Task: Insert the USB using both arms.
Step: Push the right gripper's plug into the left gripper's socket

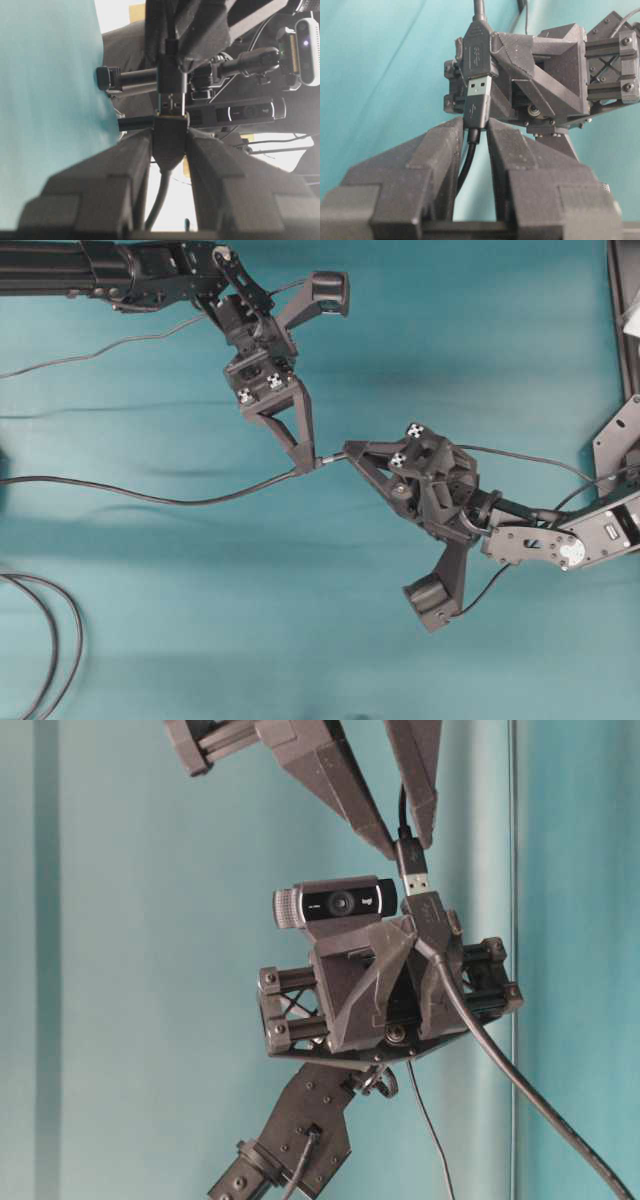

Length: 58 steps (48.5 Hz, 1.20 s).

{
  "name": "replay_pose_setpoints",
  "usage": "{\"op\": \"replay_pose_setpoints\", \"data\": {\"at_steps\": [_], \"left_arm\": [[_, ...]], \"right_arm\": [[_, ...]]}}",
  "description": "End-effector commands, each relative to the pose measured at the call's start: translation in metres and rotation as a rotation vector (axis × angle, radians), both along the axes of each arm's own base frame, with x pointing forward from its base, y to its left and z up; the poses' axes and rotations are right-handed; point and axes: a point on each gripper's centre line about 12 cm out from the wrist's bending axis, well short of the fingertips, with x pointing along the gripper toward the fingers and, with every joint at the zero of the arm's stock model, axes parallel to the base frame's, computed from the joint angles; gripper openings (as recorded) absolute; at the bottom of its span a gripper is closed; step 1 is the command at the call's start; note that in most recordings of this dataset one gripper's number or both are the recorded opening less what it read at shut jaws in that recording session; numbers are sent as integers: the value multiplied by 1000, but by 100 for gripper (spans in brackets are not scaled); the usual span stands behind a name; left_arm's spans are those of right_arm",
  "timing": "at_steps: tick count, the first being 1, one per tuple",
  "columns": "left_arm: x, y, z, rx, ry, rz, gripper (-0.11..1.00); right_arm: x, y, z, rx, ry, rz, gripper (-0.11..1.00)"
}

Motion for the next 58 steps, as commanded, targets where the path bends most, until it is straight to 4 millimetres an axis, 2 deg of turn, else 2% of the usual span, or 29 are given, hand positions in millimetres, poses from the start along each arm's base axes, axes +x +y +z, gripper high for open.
{"op": "replay_pose_setpoints", "data": {"at_steps": [1, 28, 58], "left_arm": [[4, 2, 14, 18, -41, 6, 24], [9, -2, 12, 20, -45, -10, 24], [17, 0, 13, 19, -66, -22, 24]], "right_arm": [[1, 1, 8, 6, -24, 4, 20], [4, 0, 8, 19, -12, 23, 20], [19, 14, 2, 50, 22, 93, 20]]}}
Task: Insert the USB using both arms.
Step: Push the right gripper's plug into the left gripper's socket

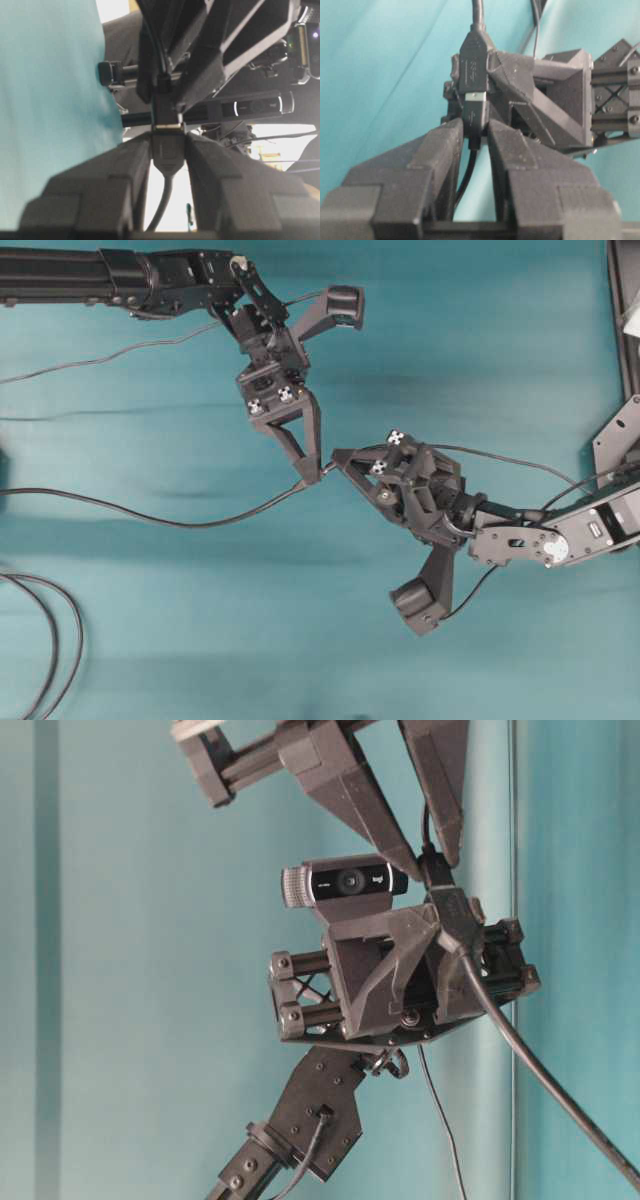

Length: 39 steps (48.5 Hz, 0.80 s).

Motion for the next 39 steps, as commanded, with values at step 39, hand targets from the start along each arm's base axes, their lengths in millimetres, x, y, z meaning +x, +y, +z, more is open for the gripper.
{"op": "replay_pose_setpoints", "data": {"at_steps": [39], "left_arm": [[3, 13, 18, 13, -56, 24, 24]], "right_arm": [[9, 11, 11, 29, -25, 43, 20]]}}
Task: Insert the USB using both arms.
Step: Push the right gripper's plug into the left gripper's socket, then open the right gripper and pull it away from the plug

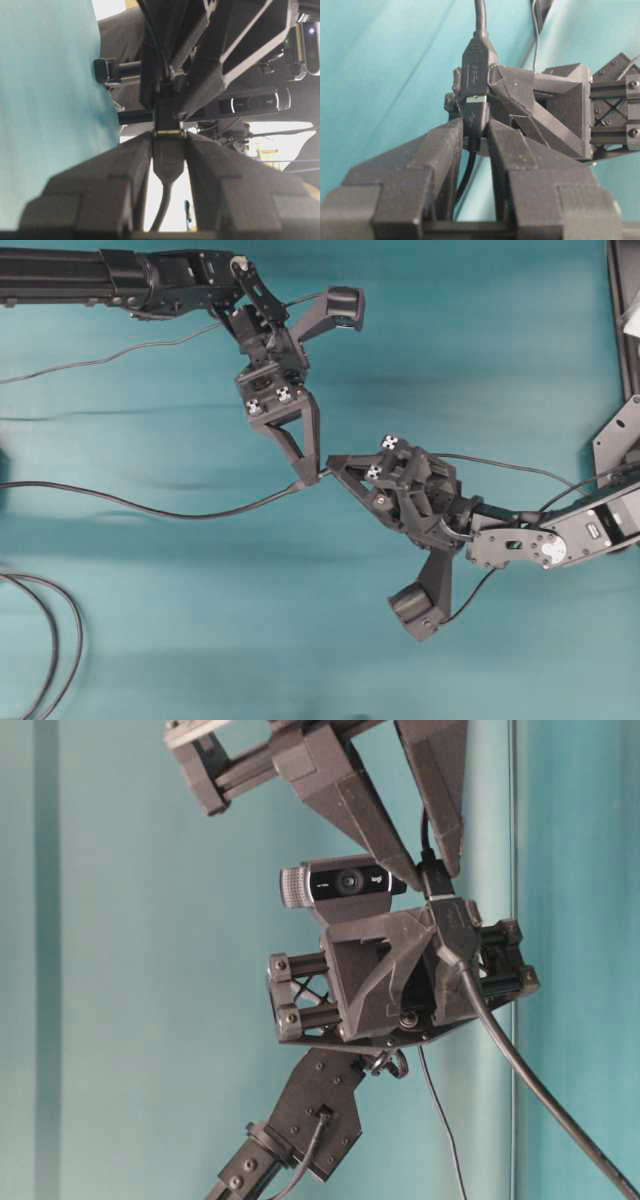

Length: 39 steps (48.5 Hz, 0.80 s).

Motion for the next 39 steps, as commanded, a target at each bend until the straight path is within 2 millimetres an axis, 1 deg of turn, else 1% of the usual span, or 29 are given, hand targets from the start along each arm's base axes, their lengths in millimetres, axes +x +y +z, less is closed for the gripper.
{"op": "replay_pose_setpoints", "data": {"at_steps": [1, 19, 39], "left_arm": [[5, 14, 19, 18, -56, 33, 24], [8, 16, 23, 28, -72, 37, 24], [8, 16, 23, 29, -69, 41, 24]], "right_arm": [[6, 7, 9, 15, -24, 22, 20], [9, 5, 6, 12, -18, 15, 20], [7, 4, 4, 10, -12, 12, 20]]}}
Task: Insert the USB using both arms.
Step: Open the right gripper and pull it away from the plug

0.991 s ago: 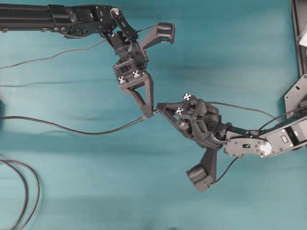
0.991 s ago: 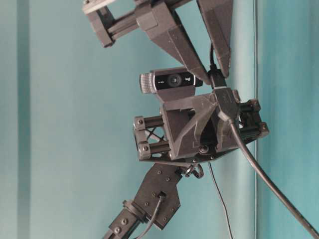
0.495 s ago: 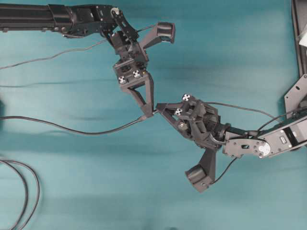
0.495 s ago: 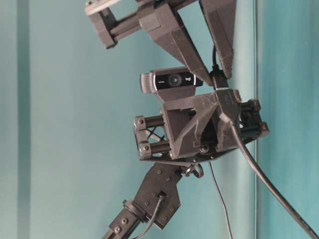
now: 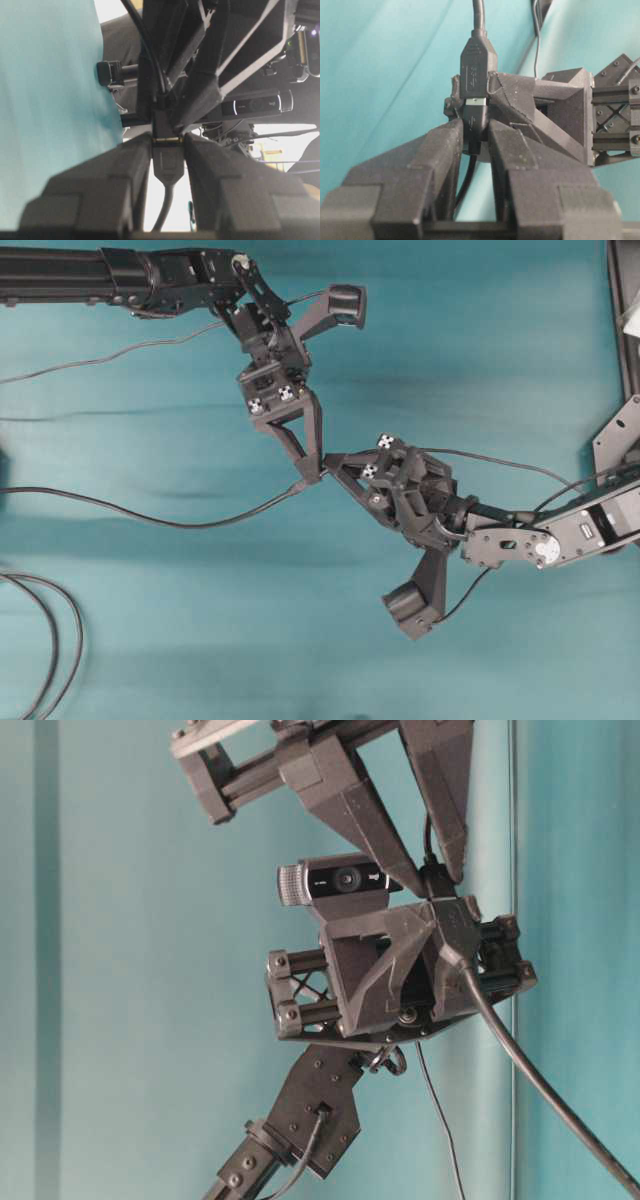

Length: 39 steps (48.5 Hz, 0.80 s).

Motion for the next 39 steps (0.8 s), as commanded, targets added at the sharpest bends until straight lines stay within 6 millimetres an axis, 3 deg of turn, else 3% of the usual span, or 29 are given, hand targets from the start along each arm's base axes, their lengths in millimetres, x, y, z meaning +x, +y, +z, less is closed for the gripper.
{"op": "replay_pose_setpoints", "data": {"at_steps": [1, 25, 28, 35, 39], "left_arm": [[5, 14, 21, 22, -63, 34, 24], [6, 14, 26, 18, -57, 34, 24], [6, 13, 26, 18, -57, 33, 24], [6, 14, 26, 18, -56, 36, 24], [6, 13, 26, 17, -54, 34, 24]], "right_arm": [[3, 4, 5, 12, -14, 16, 20], [-1, -8, 2, 39, -29, -81, 21], [-2, -9, 1, 42, -28, -85, 33], [-3, -9, 1, 51, -37, -99, 75], [-3, -9, 4, 52, -57, -119, 77]]}}
